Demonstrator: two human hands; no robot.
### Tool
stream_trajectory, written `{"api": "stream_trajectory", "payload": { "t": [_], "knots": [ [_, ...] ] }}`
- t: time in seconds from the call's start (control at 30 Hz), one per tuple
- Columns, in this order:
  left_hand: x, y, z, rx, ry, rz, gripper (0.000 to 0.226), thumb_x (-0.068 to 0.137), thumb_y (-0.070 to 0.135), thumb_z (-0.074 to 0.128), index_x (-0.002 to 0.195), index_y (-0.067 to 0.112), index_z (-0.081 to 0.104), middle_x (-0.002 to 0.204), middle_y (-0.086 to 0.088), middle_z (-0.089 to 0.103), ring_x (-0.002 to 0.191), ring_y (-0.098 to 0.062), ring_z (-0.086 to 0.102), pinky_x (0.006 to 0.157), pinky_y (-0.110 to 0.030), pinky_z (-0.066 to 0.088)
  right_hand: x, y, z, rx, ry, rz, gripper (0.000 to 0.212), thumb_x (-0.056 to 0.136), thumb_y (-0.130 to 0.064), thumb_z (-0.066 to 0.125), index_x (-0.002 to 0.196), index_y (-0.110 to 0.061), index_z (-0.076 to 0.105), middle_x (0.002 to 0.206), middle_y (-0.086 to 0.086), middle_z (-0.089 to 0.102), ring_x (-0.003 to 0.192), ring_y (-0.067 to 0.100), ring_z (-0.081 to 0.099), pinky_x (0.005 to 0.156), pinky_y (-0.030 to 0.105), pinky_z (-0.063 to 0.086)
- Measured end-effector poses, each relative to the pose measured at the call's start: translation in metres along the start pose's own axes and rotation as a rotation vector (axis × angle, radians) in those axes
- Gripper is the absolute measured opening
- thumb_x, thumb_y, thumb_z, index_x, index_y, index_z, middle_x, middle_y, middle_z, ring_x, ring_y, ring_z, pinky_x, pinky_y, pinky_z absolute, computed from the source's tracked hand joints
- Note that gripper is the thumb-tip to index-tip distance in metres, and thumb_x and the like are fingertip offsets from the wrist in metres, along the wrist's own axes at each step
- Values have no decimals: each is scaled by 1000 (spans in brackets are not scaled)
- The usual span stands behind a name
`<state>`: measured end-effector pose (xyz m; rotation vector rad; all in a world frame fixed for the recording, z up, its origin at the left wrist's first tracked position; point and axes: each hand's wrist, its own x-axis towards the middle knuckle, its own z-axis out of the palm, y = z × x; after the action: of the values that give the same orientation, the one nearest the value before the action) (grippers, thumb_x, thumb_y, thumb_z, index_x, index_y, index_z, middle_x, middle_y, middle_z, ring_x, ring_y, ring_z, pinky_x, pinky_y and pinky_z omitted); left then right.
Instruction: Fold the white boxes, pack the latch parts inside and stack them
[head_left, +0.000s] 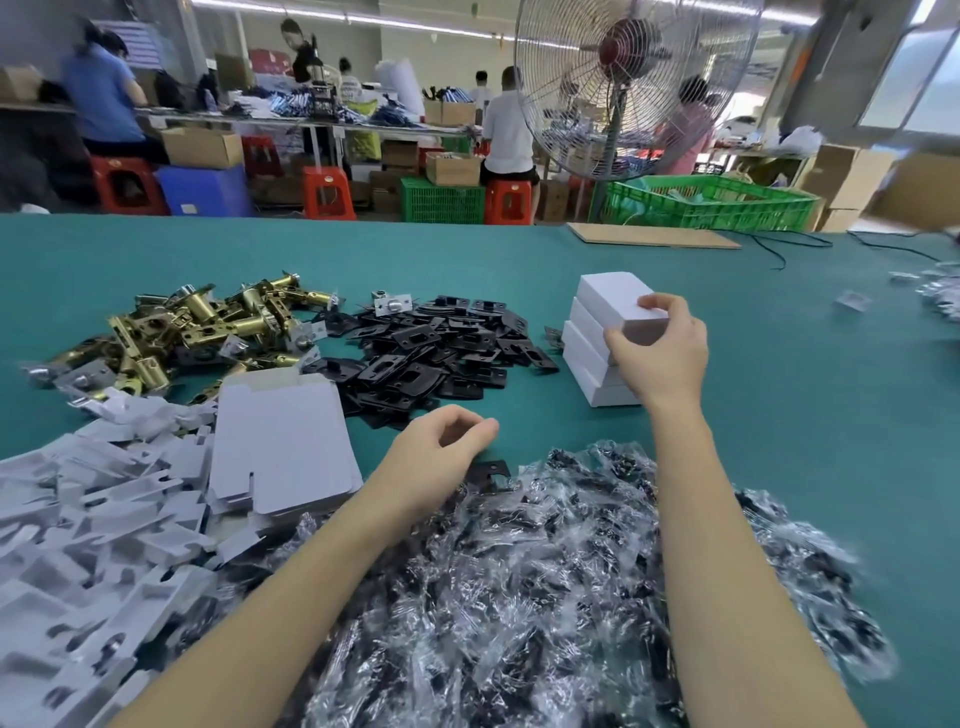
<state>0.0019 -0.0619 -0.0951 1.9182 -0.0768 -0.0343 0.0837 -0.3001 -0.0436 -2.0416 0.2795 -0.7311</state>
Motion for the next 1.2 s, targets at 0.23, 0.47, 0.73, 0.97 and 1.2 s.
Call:
{"api": "stream_trajectory", "payload": {
  "t": [0.23,0.47,0.73,0.97,1.2],
  "knots": [
    [0,5,-3,-140,-7,-55,21,100,39,60,98,24,75,105,8,76,107,-9,68,100,-31,47,-15,-29,7,-128,82,-83,63,83,-30,75,138,-17,48,161,13,25,150,28,25,113,38,35],
    [2,6,-1,-224,87,-69,19,100,32,62,97,18,73,101,1,77,102,-16,71,93,-31,52,-52,-72,33,103,-126,-343,4,88,-29,61,91,-27,63,85,-16,66,81,0,61,76,20,49],
    [-4,12,-2,-130,381,52,12,97,26,65,105,21,59,106,3,64,103,-10,63,83,-19,50,-84,-43,71,-326,-848,-166,17,95,-39,55,86,-34,69,88,-5,71,84,17,64,65,30,48],
    [-1,37,-39,235,350,162,27,96,40,63,113,21,53,114,3,62,109,-15,58,90,-33,49,-82,-48,73,-433,-938,-234,10,92,-41,61,96,-37,69,97,-9,70,91,13,64,76,30,50],
    [-4,22,-82,1131,92,-434,83,95,60,55,156,24,12,160,-27,22,146,-49,21,114,-60,31,-79,-59,68,-480,-1046,-262,12,92,-48,62,100,-40,66,98,-16,62,93,7,58,86,32,48]
  ]
}}
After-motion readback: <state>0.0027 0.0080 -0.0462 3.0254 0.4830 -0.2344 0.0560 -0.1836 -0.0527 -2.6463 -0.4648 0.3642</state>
